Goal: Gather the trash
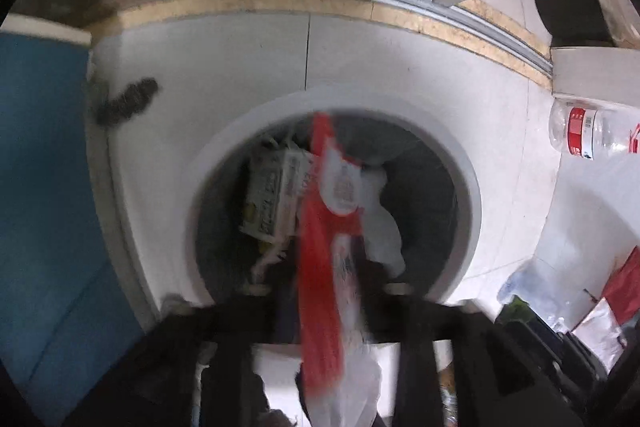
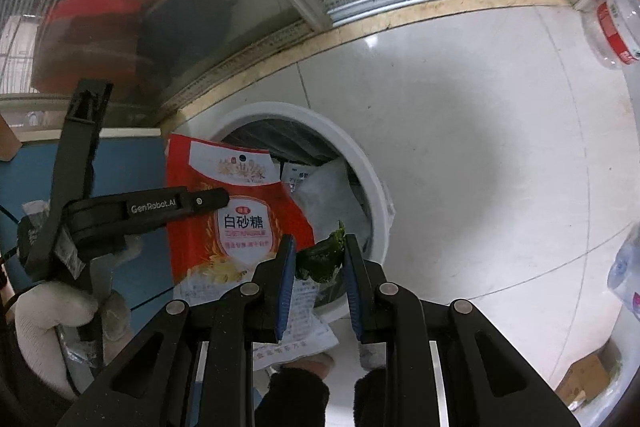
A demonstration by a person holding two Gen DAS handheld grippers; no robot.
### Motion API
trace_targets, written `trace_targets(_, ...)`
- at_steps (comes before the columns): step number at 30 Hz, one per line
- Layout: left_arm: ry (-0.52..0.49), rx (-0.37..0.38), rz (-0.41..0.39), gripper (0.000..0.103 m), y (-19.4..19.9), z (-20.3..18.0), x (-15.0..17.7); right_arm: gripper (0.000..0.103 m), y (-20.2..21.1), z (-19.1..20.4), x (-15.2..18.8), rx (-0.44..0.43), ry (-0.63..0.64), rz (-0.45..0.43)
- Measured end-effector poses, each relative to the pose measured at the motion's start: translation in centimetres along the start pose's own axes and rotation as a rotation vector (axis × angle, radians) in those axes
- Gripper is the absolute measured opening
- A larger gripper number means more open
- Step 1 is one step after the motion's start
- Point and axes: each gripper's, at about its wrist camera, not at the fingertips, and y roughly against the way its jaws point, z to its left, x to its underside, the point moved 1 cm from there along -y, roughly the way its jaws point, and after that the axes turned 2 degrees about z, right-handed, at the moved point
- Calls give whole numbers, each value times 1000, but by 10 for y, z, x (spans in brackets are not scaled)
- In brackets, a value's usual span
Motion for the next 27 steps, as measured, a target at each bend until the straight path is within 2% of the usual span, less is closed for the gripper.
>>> trace_targets(1,3,2,-16,85,3,12,2,26,-4,1,-2,-4,-3,10)
trace_targets(2,1,3,-35,93,8,15,4,26,-6,3,-2,-7,-2,19)
trace_targets(5,-2,-16,-66,95,21,30,7,32,-16,8,-5,-20,-9,61)
trace_targets(6,-4,-32,-76,97,26,33,9,43,-16,9,-5,-19,-8,66)
trace_targets(7,-8,-46,-85,98,25,37,11,60,-17,11,-5,-17,-9,71)
trace_targets(9,-25,-97,-127,98,39,42,21,72,-15,13,-3,-19,-16,73)
trace_targets(11,-27,-144,-171,98,53,48,33,74,-9,15,2,-3,-17,70)
trace_targets(13,-21,-187,-216,98,70,53,47,87,1,19,8,30,1,60)
trace_targets(16,-11,-253,-258,98,92,57,69,99,21,27,20,74,36,38)
trace_targets(18,-1,-272,-282,98,109,59,85,103,40,32,30,99,51,17)
trace_targets(22,31,-294,-319,98,153,57,124,103,87,46,51,157,83,-44)
trace_targets(27,42,-302,-377,98,217,45,176,103,169,73,90,206,132,-132)
